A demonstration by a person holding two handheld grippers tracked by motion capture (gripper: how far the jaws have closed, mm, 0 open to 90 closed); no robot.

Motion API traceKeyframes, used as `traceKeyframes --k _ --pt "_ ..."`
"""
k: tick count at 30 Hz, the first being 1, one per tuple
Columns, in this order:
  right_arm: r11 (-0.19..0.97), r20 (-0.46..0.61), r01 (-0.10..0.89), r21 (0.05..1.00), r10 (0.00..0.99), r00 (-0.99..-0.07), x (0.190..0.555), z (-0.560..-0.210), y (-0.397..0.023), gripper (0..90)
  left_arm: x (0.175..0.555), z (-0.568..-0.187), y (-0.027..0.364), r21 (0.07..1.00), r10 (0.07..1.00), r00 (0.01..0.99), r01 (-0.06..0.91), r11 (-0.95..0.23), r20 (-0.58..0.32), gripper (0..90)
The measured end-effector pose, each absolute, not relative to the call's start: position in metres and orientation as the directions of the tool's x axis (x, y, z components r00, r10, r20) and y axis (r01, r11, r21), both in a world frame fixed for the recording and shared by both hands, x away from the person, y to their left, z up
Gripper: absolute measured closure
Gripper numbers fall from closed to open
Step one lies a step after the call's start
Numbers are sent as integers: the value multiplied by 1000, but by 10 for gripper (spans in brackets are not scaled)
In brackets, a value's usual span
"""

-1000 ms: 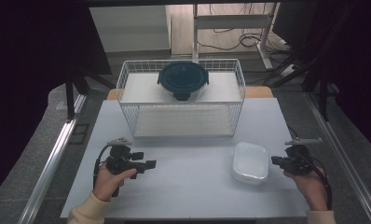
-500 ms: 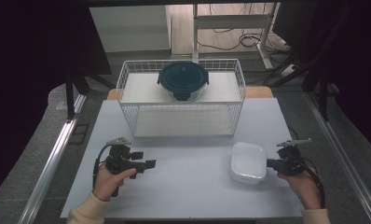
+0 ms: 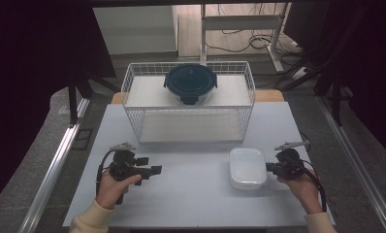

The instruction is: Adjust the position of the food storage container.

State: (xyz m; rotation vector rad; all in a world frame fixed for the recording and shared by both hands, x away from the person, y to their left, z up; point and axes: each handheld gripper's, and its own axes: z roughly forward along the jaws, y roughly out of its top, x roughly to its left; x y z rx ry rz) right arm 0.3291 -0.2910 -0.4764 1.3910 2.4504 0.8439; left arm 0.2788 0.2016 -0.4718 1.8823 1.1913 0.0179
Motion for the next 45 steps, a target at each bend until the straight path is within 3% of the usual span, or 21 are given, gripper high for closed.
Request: traceKeyframes --k 45 --pt "602 103 567 562 629 -771 315 -483 -162 894 278 -471 203 677 735 535 723 -141 -417 239"
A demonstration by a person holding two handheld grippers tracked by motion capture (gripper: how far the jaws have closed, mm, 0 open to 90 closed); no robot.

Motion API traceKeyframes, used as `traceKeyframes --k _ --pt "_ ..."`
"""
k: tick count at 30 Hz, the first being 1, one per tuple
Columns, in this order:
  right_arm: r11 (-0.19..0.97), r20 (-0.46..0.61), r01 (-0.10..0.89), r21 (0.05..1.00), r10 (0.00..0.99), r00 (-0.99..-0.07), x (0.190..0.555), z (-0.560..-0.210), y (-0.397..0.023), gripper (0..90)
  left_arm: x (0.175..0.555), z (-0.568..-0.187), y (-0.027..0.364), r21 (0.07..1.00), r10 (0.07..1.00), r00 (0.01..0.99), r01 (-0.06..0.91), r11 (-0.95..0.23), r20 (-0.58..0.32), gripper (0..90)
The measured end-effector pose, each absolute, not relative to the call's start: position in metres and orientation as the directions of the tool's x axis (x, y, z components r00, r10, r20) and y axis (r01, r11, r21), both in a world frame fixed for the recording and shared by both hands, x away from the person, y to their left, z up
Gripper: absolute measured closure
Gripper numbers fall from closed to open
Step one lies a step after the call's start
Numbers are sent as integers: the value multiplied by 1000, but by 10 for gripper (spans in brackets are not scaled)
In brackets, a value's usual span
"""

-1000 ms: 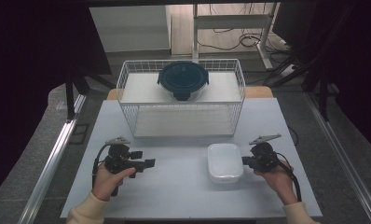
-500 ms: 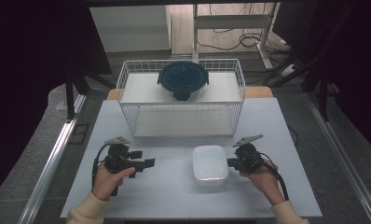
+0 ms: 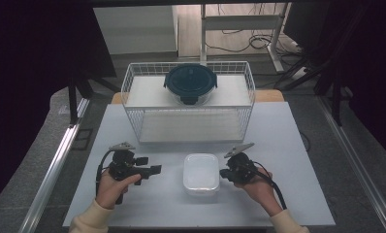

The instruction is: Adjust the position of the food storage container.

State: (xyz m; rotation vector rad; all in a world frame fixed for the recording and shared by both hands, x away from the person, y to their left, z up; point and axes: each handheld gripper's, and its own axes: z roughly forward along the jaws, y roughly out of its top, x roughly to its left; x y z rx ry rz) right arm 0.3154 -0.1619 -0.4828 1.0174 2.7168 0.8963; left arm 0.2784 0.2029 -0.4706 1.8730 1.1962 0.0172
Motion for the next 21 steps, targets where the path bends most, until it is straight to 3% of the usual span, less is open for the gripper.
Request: traceKeyframes --k 8,14,15,18,21 --pt "595 96 558 579 629 -771 316 -481 -163 893 278 -470 205 680 737 533 721 -137 -416 239" --pt "496 131 574 651 672 -729 315 -468 -187 882 279 -473 201 675 740 530 724 -142 -413 239" --pt "469 151 580 666 677 -720 314 -466 -192 835 279 -473 200 674 740 532 725 -146 -412 239" --pt "379 227 610 696 690 -688 313 -461 -204 562 279 -474 197 674 743 536 722 -156 -402 237" --pt "317 282 635 705 696 -660 312 -459 -213 392 278 -472 198 678 746 530 721 -144 -404 236"
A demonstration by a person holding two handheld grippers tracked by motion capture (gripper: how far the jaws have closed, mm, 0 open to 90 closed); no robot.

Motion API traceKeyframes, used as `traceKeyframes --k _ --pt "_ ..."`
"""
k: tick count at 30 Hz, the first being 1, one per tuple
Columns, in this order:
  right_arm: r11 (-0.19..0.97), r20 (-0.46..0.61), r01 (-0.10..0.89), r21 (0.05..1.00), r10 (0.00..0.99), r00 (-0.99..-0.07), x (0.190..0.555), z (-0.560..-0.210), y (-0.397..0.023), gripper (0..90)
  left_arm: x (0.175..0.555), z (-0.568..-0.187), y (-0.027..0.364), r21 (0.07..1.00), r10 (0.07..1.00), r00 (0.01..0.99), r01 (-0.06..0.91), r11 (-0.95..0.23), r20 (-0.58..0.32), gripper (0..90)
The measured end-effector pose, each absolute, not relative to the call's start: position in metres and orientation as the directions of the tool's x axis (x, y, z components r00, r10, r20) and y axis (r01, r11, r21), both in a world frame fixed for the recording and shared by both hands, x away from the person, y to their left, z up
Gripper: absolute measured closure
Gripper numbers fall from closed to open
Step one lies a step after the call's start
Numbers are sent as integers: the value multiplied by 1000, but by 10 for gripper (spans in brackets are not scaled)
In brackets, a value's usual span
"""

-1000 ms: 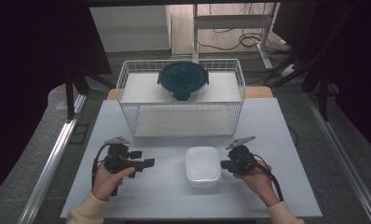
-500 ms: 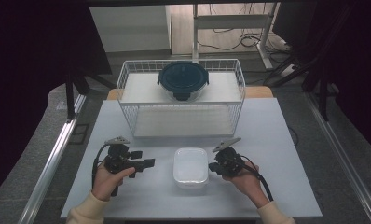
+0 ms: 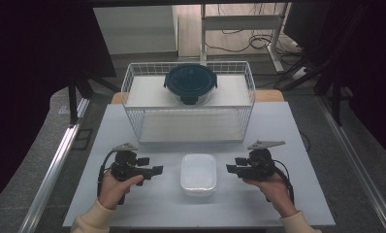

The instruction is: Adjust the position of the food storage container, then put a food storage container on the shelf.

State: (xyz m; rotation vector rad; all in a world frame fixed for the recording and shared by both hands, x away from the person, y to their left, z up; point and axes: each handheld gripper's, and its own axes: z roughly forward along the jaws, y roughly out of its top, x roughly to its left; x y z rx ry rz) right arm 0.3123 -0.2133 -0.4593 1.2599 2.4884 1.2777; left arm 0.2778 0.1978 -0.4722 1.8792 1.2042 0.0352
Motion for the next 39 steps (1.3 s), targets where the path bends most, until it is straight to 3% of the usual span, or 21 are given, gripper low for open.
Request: traceKeyframes --k 6,9,23,39 --pt "211 394 685 697 686 -612 314 -458 -219 281 277 -471 199 685 747 527 716 -133 -406 236" --pt "190 400 690 698 696 -597 314 -458 -220 260 277 -472 198 684 746 529 717 -137 -404 236" --pt "155 455 712 685 672 -585 312 -460 -214 248 276 -470 190 686 724 550 713 -147 -417 267" --pt "145 507 735 662 636 -581 316 -452 -191 267 294 -468 168 632 689 499 771 -77 -526 268"
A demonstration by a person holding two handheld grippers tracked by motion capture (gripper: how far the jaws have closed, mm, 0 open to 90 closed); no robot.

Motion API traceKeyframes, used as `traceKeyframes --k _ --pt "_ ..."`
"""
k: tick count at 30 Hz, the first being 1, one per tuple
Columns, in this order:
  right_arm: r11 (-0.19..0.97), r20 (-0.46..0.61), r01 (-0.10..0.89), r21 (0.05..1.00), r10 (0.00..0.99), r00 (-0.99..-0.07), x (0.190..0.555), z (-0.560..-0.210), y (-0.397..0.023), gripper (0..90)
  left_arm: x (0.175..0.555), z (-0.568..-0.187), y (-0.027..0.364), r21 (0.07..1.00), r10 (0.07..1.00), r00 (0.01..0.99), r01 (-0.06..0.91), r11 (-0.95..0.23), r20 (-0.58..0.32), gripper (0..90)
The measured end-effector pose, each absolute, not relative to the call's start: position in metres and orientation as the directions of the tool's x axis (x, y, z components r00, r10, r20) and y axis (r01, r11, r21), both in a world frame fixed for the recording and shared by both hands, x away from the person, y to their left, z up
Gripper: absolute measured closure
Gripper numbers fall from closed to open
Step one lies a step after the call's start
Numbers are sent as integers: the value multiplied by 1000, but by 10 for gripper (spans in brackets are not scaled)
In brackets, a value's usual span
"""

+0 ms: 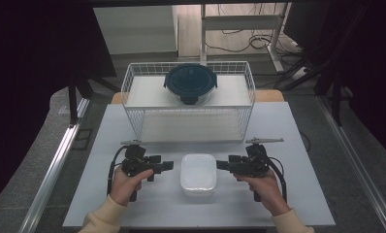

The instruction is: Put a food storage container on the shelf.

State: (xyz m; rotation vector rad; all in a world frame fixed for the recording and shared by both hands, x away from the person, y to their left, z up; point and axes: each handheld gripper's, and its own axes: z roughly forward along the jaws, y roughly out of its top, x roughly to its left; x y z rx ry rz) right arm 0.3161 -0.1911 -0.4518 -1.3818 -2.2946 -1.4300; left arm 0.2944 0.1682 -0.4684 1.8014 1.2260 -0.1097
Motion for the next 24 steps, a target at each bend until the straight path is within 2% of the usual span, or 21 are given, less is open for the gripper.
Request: traceKeyframes --k 6,8,10,17,24 --pt "136 545 771 622 631 -551 318 -465 -178 296 298 -478 160 595 665 478 801 -64 -573 275" --pt "142 550 774 617 625 -554 317 -468 -176 308 297 -484 160 554 606 460 832 -38 -649 277" --pt "141 554 777 614 625 -551 317 -470 -176 322 296 -487 158 555 623 462 830 -52 -632 283" --pt "140 562 797 587 638 -526 318 -482 -176 355 300 -497 156 516 592 428 857 -25 -683 308" --pt "121 614 826 550 612 -498 319 -492 -175 436 306 -509 148 476 544 419 879 -40 -727 397"
